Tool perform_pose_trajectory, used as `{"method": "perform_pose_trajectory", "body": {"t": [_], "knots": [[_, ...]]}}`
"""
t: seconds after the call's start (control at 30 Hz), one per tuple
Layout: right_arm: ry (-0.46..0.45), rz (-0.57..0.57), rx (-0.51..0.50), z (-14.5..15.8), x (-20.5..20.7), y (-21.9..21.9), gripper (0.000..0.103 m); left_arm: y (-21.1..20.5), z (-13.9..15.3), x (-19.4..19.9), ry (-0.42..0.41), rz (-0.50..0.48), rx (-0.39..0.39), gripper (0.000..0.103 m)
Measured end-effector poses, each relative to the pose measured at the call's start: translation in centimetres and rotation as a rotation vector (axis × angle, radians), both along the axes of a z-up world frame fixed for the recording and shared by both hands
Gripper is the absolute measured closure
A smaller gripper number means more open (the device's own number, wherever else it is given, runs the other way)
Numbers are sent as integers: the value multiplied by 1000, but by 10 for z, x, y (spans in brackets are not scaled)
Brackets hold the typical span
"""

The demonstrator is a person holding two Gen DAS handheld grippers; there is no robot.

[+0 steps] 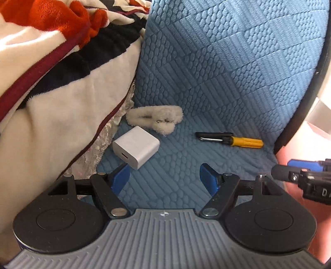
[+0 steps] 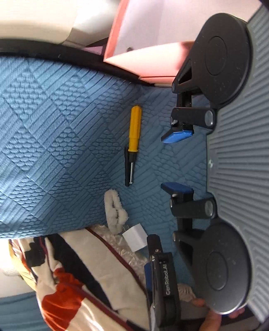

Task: Organize rigid objects
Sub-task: 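Grasp the second white charger with the left gripper while the right grasps the yellow screwdriver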

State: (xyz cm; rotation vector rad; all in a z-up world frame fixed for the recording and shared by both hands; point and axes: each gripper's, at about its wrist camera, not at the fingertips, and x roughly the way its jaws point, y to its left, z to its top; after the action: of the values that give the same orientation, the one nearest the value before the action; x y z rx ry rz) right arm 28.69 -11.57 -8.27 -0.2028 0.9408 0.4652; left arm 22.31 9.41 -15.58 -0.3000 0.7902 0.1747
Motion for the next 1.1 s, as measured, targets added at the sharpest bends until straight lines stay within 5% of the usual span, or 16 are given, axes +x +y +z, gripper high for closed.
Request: {"method": "perform_pose_trajectory", "body": {"t": [0.53, 0.7, 0.8, 0.87, 1.1], "knots": [[7, 128, -50, -44, 92, 30, 52, -6, -26, 45, 68, -10, 190, 17], [25, 142, -88, -65, 115, 27, 50, 0, -30, 54, 79, 5, 182, 16], [64, 145, -87, -76, 124, 23, 48, 1, -32, 58, 84, 10, 193, 16], [63, 154, -89, -78, 126, 20, 38, 1, -34, 62, 93, 13, 204, 16], [187, 132, -107, -87, 133, 12, 39, -3, -40, 74, 136, 31, 250, 15]]}}
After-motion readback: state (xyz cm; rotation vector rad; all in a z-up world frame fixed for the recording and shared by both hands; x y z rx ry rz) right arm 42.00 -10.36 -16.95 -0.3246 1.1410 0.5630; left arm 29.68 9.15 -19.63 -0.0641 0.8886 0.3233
